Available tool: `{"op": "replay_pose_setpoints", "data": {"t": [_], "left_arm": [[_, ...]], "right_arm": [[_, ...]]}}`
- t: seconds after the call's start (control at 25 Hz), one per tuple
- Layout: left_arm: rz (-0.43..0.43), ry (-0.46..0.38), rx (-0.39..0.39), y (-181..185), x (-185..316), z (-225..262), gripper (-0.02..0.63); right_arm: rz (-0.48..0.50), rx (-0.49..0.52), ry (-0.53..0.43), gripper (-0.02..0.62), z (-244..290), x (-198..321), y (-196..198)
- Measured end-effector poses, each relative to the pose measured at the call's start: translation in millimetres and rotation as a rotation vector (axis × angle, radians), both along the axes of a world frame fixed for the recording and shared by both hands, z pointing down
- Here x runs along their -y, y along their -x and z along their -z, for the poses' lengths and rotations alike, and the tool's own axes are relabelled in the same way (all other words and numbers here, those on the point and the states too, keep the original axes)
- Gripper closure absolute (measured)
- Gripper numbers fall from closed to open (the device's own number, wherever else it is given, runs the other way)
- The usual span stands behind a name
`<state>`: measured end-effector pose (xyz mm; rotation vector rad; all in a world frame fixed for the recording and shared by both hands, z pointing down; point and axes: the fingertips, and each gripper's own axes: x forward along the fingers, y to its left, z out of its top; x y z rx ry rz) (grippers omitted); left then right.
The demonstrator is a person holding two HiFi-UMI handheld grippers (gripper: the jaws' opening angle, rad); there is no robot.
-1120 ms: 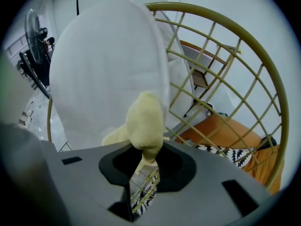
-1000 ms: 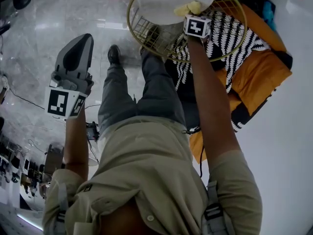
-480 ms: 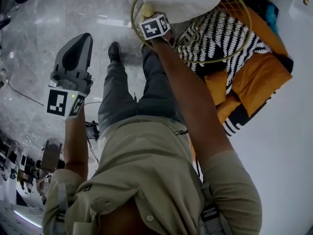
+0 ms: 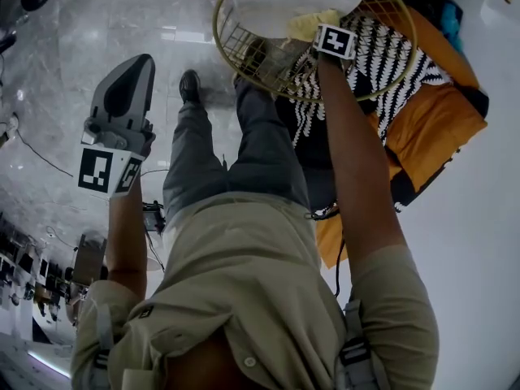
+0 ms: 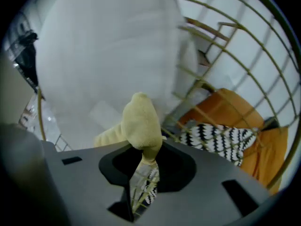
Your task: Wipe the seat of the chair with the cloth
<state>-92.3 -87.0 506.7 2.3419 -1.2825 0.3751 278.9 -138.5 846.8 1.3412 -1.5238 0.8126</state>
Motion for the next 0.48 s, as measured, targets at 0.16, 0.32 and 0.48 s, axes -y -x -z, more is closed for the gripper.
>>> {"op": "replay_pose_setpoints", "data": {"t": [0.16, 0.32, 0.48], "left_arm": [[-0.015, 0.005, -0.003, -6, 5, 1, 0.591], [-0.021, 0.001, -0.004, -11, 9, 5, 0.591], [-0.021, 0.007, 0.0, -8, 9, 1, 0.591]], "right_arm": [[-0.158, -0.115, 0.104, 0.502, 3, -28, -77], [-0.073, -0.053, 0.06, 0.502, 4, -17, -52], [0.008, -0.09, 0.114, 0.502, -14, -31, -26]]}}
